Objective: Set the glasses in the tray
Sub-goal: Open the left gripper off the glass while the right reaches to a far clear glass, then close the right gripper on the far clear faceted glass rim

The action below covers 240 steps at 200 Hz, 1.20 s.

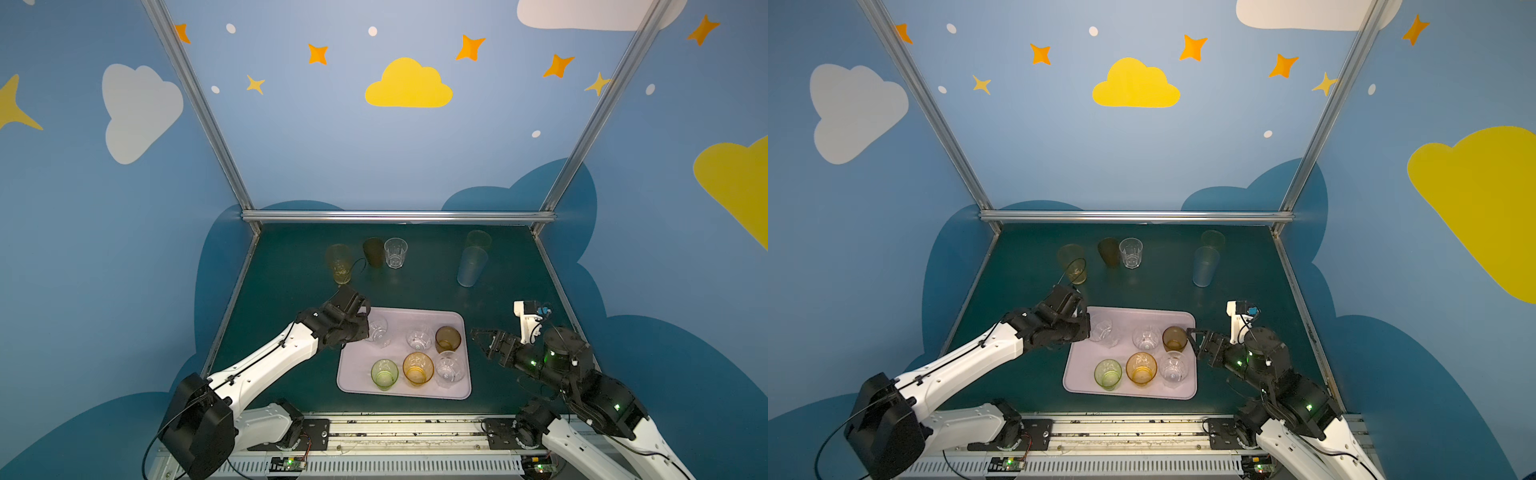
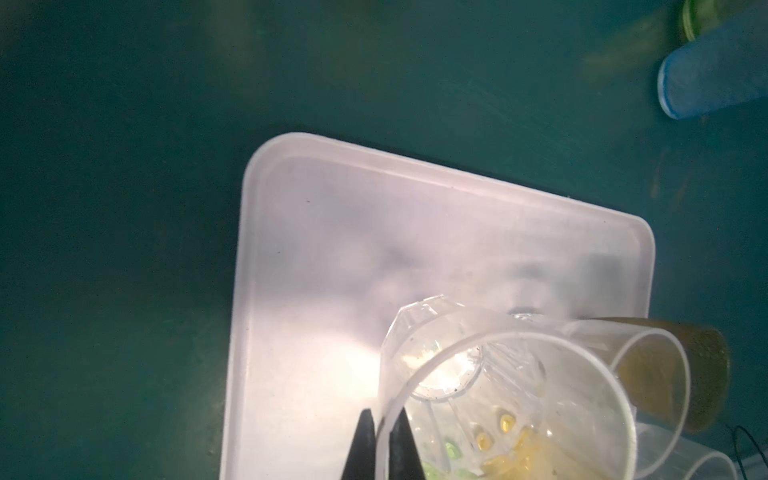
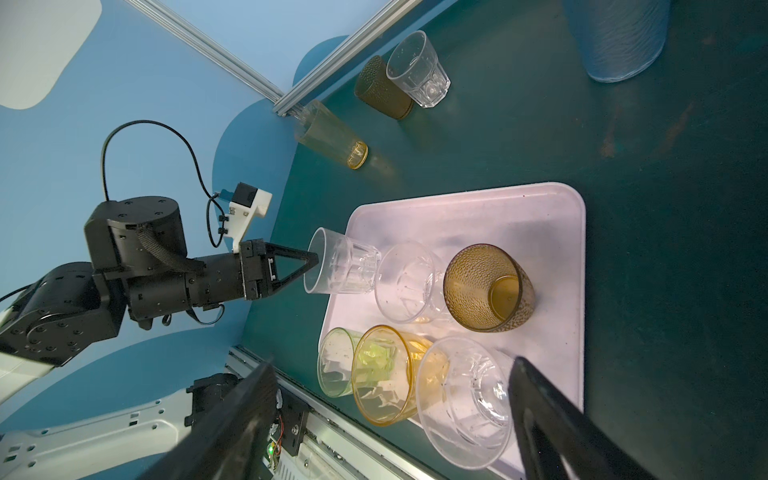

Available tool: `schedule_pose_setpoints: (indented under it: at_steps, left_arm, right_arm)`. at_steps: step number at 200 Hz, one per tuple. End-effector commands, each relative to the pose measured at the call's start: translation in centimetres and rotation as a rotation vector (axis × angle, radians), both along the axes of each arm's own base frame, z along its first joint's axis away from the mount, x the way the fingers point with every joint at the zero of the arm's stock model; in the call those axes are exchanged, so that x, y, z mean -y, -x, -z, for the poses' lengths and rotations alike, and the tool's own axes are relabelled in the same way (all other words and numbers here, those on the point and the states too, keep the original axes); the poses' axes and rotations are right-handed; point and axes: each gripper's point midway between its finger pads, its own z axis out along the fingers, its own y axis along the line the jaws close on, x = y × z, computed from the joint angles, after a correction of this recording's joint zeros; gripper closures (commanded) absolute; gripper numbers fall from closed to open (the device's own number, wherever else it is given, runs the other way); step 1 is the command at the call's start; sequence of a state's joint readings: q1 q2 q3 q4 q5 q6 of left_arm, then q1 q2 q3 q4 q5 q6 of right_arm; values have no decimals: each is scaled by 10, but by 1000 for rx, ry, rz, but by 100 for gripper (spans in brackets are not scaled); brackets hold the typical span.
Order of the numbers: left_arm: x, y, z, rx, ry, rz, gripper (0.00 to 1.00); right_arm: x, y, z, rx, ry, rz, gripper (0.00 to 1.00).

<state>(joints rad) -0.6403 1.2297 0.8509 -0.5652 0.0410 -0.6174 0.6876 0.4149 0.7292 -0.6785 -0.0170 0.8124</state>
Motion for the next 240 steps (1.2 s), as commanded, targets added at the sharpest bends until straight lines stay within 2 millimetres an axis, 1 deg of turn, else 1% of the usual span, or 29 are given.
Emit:
schedule_pose_setpoints:
  at_steps: [1,58,86,102,118,130,136,140,143,160,164,168,182,191,202,213,230,231,240]
  left_arm:
    - [16,-2,-9,22,7,45,96]
    - [28,-2,11,-30,-51,80,96]
    - [32,-2,15,-44,-61,95,96]
    - [33,-3,15,-47,-70,103,91]
    - [31,-5,11,-38,-83,104,86]
    - [33,-6,6,-24,-73,112,81]
    - [34,-7,4,-18,-65,115,76]
    - [35,-7,2,-13,-62,117,67]
    - [36,-7,1,-10,-61,118,62]
    - [34,-10,-7,6,-62,117,49]
    - [33,-11,-9,13,-65,114,44]
    - [32,-11,-12,20,-67,109,35]
    - [24,-14,-20,54,-79,86,13]
    - [18,-16,-25,82,-83,70,1]
    - [9,-18,-30,107,-79,47,0]
    - [-1,-19,-32,120,-64,14,0]
    - [-11,-18,-35,131,-20,-19,0]
    - [-12,-17,-35,132,-17,-19,0]
    - [-14,-15,-38,140,8,-22,0]
  right_arm:
    - [5,0,5,-6,12,22,14]
    - [9,1,7,-1,26,28,14]
    - [9,1,9,-2,35,27,14]
    - [11,0,11,-9,46,34,14]
    - [11,0,13,-20,58,37,14]
    - [10,-1,16,-31,71,33,14]
    - [9,-2,17,-39,79,32,13]
    - [9,-2,19,-45,86,31,14]
    - [9,-3,20,-50,92,31,14]
    - [5,-5,20,-66,119,18,14]
    - [2,-6,19,-66,120,8,14]
    - [0,-8,17,-63,123,-3,14]
    - [-11,-17,9,-51,133,-28,14]
    - [-18,-26,4,-48,147,-37,14]
    - [-31,-41,-2,-44,169,-53,14]
    - [-47,-60,-6,-36,200,-73,14]
    - [-68,-97,-6,-46,264,-73,14]
    - [-70,-99,-3,-53,271,-76,14]
    - [-84,-121,0,-64,289,-85,14]
